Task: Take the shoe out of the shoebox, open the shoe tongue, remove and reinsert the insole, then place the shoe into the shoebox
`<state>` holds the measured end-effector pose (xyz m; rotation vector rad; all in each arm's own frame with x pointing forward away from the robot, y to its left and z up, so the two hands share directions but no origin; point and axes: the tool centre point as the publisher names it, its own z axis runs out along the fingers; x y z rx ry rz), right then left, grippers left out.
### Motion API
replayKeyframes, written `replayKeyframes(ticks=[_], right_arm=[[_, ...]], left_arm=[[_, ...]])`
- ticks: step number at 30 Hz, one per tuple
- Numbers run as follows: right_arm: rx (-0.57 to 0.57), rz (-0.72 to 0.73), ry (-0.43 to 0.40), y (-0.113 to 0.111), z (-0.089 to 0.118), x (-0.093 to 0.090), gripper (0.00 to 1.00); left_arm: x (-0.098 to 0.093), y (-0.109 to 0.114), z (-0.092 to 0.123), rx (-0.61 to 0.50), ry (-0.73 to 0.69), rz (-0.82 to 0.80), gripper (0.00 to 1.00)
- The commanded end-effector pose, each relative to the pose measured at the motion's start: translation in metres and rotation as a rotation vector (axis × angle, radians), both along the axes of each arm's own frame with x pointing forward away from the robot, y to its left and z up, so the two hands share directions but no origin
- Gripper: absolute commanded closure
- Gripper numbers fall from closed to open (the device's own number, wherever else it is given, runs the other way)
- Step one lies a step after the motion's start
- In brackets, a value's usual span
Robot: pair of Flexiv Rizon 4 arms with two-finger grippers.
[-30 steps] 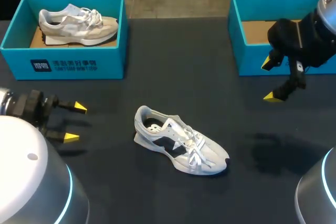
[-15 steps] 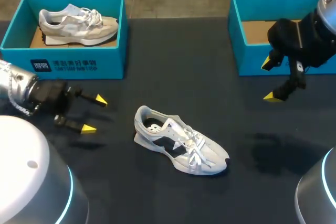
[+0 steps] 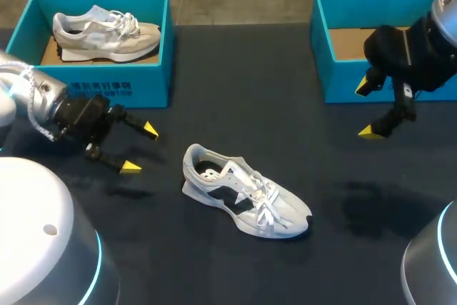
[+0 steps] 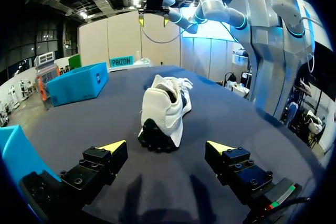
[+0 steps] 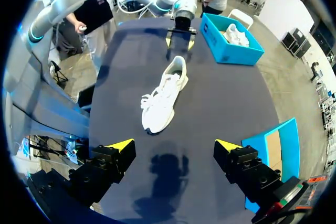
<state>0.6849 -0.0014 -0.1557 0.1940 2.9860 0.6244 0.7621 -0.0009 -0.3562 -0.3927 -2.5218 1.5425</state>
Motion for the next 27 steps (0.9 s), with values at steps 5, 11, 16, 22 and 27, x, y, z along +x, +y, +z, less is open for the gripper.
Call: replayKeyframes(ticks=[5, 11, 16, 22, 27], right_arm=[[-0.003, 0.001, 0.006, 0.002, 0.0, 0.003, 0.0], [-0.003, 0.001, 0.006, 0.002, 0.0, 0.003, 0.0], [-0.003, 0.001, 0.006, 0.002, 0.0, 0.003, 0.0], [-0.003, 0.001, 0.006, 0.002, 0.0, 0.003, 0.0], [-0.003, 0.001, 0.006, 0.002, 0.0, 0.003, 0.0]], left_arm=[[0.001, -0.004, 0.003, 0.012, -0.001, -0.004, 0.0], [0.001, -0.004, 0.003, 0.012, -0.001, -0.004, 0.0], [0.001, -0.004, 0.003, 0.012, -0.001, -0.004, 0.0], [-0.003, -0.011, -0.002, 0.012, -0.003, -0.021, 0.0], [-0.014, -0.027, -0.009, 0.03, -0.029, -0.055, 0.0]])
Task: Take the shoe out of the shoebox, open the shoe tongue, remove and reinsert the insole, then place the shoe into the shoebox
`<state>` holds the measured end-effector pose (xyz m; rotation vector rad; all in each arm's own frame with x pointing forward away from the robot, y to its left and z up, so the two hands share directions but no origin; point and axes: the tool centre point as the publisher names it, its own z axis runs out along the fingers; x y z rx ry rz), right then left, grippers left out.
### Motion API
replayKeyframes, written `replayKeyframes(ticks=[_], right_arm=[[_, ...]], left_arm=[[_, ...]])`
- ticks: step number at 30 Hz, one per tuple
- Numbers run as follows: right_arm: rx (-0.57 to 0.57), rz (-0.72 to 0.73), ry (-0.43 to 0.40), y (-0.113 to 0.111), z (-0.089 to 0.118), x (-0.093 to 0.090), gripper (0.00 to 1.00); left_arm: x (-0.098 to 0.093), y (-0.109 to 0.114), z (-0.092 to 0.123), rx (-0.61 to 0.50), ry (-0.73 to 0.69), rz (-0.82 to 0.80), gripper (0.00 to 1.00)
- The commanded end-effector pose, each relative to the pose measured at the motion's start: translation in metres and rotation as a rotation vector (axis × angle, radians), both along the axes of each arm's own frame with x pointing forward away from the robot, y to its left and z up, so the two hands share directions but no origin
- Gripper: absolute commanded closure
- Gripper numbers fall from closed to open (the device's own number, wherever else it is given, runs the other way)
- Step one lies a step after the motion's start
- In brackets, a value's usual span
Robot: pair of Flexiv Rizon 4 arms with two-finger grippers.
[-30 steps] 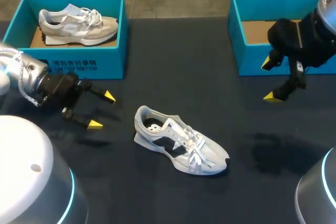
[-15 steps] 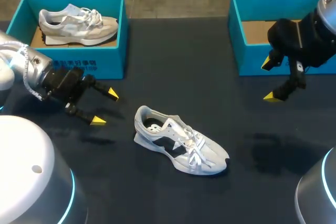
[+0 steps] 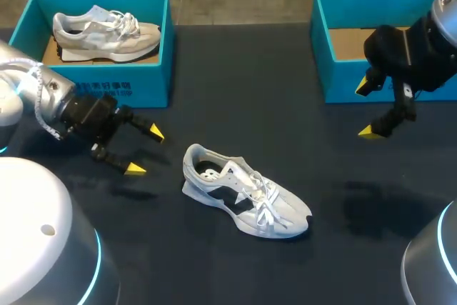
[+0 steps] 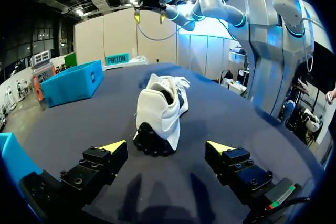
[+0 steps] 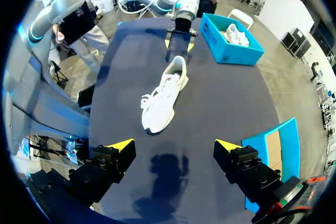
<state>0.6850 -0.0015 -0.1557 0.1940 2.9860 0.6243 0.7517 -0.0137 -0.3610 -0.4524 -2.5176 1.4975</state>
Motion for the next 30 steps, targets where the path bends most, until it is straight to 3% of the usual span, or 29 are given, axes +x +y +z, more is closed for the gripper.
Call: replayKeyframes(ticks=[1, 18, 30], right_arm=[[-0.003, 0.001, 0.006, 0.002, 0.0, 0.003, 0.0], [-0.003, 0.001, 0.006, 0.002, 0.0, 0.003, 0.0], [-0.003, 0.001, 0.006, 0.002, 0.0, 0.003, 0.0]], left_arm=[[-0.005, -0.018, -0.005, 0.011, -0.018, -0.013, 0.0], [0.008, -0.039, -0.037, 0.047, -0.054, -0.064, 0.0], [0.017, -0.049, -0.035, -0.017, -0.007, -0.114, 0.0]])
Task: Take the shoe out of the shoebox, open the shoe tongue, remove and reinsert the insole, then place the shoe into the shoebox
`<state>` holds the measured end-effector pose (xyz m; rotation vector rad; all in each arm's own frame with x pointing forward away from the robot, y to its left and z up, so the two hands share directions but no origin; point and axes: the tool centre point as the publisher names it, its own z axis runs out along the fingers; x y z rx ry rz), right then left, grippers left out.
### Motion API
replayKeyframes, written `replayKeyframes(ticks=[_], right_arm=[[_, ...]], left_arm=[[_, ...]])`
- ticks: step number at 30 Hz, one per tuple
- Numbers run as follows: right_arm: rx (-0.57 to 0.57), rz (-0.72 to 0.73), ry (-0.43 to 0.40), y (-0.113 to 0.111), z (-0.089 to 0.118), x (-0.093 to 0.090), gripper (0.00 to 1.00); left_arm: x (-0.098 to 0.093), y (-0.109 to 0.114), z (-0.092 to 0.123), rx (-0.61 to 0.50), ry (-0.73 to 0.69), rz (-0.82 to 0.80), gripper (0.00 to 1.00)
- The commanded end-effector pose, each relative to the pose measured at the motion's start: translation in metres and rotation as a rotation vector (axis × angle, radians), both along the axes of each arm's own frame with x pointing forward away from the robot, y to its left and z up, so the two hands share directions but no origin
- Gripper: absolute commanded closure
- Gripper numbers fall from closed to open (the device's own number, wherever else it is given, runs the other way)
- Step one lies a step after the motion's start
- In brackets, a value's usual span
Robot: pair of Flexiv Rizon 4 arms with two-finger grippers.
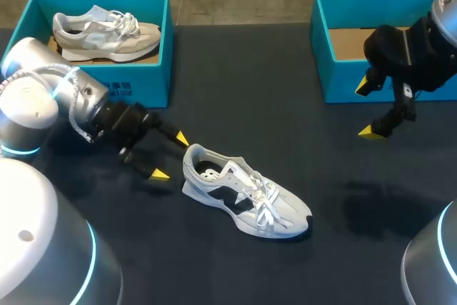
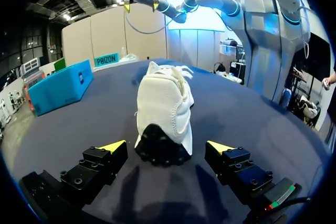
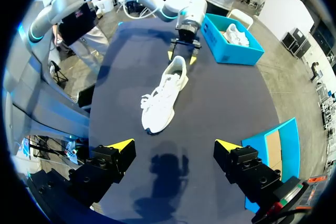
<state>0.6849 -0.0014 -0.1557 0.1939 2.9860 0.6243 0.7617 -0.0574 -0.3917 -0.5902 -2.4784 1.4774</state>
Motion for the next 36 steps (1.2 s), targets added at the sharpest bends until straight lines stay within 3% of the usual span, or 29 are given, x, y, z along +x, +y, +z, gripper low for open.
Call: replayKeyframes(ticks=[1, 36], right_arm=[[-0.003, 0.001, 0.006, 0.002, 0.0, 0.003, 0.0], [-0.003, 0.001, 0.006, 0.002, 0.0, 0.003, 0.0]], left_arm=[[0.008, -0.006, -0.005, -0.009, 0.026, -0.021, 0.0], [-0.016, -0.048, -0.022, -0.022, 0.083, -0.104, 0.0]])
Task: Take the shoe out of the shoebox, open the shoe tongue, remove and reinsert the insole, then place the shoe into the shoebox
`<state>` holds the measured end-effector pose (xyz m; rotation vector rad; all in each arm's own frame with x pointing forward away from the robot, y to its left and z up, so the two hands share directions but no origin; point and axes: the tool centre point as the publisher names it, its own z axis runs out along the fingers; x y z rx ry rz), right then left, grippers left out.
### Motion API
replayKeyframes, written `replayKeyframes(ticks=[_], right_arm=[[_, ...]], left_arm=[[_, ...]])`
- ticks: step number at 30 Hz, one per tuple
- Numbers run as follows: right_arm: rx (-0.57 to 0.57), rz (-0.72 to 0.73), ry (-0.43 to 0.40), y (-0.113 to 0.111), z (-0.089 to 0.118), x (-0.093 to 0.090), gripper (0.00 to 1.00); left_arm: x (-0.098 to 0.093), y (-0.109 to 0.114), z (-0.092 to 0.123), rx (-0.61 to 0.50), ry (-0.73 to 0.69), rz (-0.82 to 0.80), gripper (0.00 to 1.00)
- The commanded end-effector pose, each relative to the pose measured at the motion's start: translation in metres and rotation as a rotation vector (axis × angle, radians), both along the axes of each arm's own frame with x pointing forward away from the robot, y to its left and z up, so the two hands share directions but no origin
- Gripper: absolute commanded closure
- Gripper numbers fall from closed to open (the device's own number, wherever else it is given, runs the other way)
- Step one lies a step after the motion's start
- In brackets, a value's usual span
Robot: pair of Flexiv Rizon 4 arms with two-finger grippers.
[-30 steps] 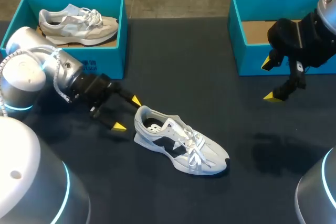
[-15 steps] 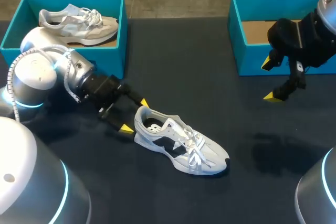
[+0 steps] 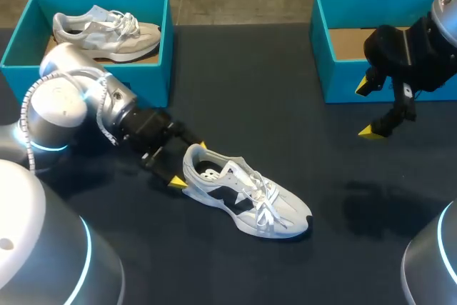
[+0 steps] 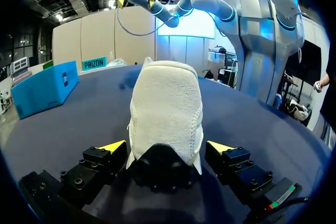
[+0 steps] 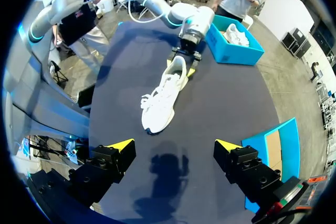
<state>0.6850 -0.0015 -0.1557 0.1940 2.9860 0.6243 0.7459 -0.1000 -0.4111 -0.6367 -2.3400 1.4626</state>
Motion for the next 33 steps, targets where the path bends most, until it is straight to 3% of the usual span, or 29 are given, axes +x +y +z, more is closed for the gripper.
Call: replayKeyframes(ticks=[1, 20, 21, 23, 25, 27, 33], right_arm=[[-0.003, 0.001, 0.006, 0.002, 0.0, 0.003, 0.0], [-0.003, 0.001, 0.006, 0.002, 0.0, 0.003, 0.0], [-0.003, 0.001, 0.006, 0.002, 0.0, 0.003, 0.0], [-0.003, 0.001, 0.006, 0.002, 0.0, 0.003, 0.0], [-0.003, 0.001, 0.006, 0.002, 0.0, 0.003, 0.0], [-0.003, 0.001, 0.006, 0.002, 0.0, 0.003, 0.0], [-0.003, 0.001, 0.006, 0.002, 0.0, 0.003, 0.0]], left_arm=[[-0.001, -0.007, -0.003, -0.001, 0.003, -0.005, 0.0], [-0.01, -0.018, -0.015, 0.021, 0.021, -0.021, 0.0], [-0.01, -0.018, -0.016, 0.021, 0.021, -0.02, 0.06], [-0.009, -0.017, -0.016, 0.022, 0.021, -0.019, 0.44], [-0.009, -0.016, -0.017, 0.022, 0.022, -0.017, 0.65], [-0.009, -0.016, -0.017, 0.023, 0.021, -0.017, 1.0], [-0.009, -0.009, -0.014, 0.012, 0.028, 0.03, 1.0]])
